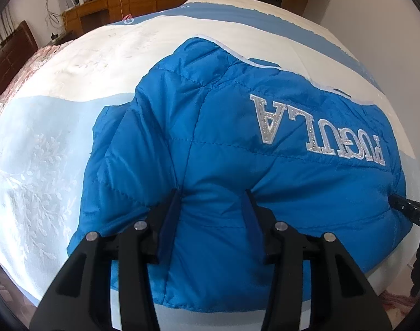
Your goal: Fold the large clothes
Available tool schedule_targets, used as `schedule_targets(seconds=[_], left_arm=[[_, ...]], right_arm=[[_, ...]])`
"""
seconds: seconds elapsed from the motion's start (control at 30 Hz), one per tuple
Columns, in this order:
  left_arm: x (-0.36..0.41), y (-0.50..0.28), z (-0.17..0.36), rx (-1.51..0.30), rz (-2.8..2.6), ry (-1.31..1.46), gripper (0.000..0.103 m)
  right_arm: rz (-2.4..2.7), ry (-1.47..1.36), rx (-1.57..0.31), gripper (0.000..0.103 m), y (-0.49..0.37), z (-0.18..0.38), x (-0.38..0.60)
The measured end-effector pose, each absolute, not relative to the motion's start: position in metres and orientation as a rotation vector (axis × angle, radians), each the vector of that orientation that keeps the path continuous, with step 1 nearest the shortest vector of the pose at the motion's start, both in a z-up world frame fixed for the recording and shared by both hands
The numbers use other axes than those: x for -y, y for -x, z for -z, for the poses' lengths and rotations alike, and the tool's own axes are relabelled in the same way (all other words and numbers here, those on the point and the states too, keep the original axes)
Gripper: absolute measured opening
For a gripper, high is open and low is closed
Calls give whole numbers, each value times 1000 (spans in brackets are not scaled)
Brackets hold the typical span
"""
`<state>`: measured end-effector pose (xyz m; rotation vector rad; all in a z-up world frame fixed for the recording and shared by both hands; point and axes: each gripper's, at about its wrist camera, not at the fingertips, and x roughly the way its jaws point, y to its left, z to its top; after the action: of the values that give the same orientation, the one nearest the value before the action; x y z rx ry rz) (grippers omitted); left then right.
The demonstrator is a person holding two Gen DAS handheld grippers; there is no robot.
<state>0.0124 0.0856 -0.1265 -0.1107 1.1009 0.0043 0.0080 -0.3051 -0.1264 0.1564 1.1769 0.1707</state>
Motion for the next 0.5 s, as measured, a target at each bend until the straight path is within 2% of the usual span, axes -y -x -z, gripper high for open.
schedule_targets(seconds=[0.23,0.5], left_arm=[[-83,3,103,-1087,-67,72,50],[-99,24,82,-1083,-162,45,64]], right_arm=[[-169,-143,-1189,24,-10,126,304],[-174,-143,-1201,24,-12,125,303]])
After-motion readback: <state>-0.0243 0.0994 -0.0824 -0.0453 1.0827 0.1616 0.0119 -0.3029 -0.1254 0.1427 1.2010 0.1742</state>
